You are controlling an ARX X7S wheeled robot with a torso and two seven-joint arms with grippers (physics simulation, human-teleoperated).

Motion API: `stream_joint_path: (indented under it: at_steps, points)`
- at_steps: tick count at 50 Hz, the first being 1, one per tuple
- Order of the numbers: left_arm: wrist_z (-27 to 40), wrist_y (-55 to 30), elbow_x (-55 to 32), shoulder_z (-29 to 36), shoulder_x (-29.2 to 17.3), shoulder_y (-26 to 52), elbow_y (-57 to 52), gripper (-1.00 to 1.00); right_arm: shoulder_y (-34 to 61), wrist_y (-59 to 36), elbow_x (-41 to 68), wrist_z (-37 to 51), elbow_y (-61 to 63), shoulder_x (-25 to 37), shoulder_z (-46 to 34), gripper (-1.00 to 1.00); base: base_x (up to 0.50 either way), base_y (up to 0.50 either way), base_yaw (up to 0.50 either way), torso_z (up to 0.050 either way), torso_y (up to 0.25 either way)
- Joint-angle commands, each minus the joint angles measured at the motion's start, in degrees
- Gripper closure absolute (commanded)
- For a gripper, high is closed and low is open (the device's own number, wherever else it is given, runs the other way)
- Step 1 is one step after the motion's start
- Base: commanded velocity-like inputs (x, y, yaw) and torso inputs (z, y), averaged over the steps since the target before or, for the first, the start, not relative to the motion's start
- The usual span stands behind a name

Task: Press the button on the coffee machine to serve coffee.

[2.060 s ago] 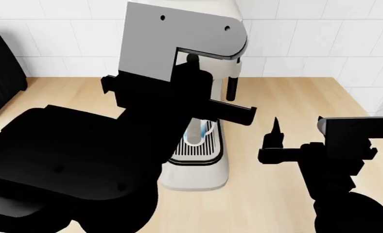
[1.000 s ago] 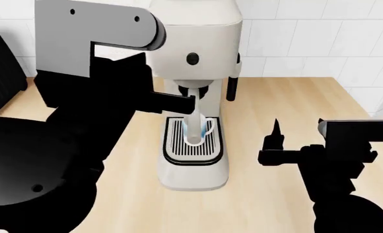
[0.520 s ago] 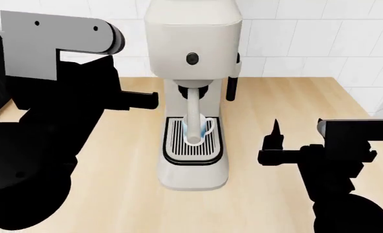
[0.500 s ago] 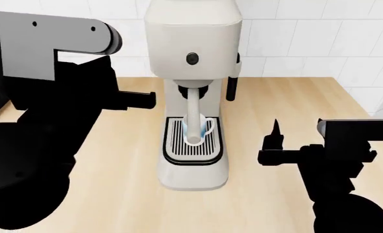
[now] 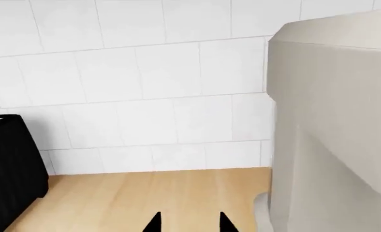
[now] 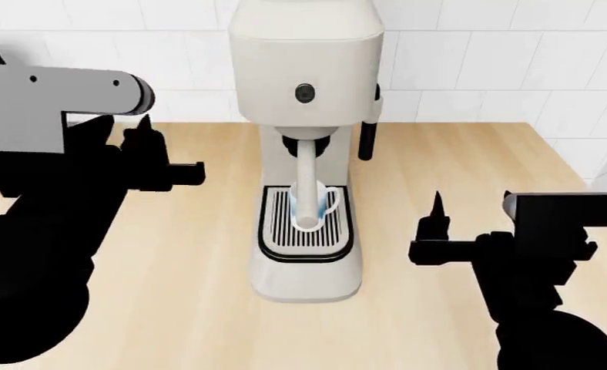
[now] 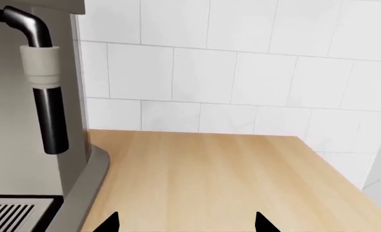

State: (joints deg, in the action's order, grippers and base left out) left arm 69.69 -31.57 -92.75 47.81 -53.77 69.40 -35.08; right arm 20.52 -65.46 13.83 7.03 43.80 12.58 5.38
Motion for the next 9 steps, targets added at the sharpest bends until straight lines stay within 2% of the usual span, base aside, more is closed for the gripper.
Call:
stream_joint_path:
  at_steps: [1,9]
  points:
    - [-4.03,3.66,4.76,0.21,-1.58,-5.33,-0.21,-1.00,-0.44,-0.13,-0.11,0.09,0.34,-0.21,0.34,-1.00,0.00,0.00,0.00,0.000,0.000]
    - [-9.44,6.88,11.75,1.76,-2.59,-11.25,0.57,-1.00,-0.99,0.28,0.09,0.29,0.21,-0.22,0.60,-1.00,0.00,0.00,0.00,0.000,0.000]
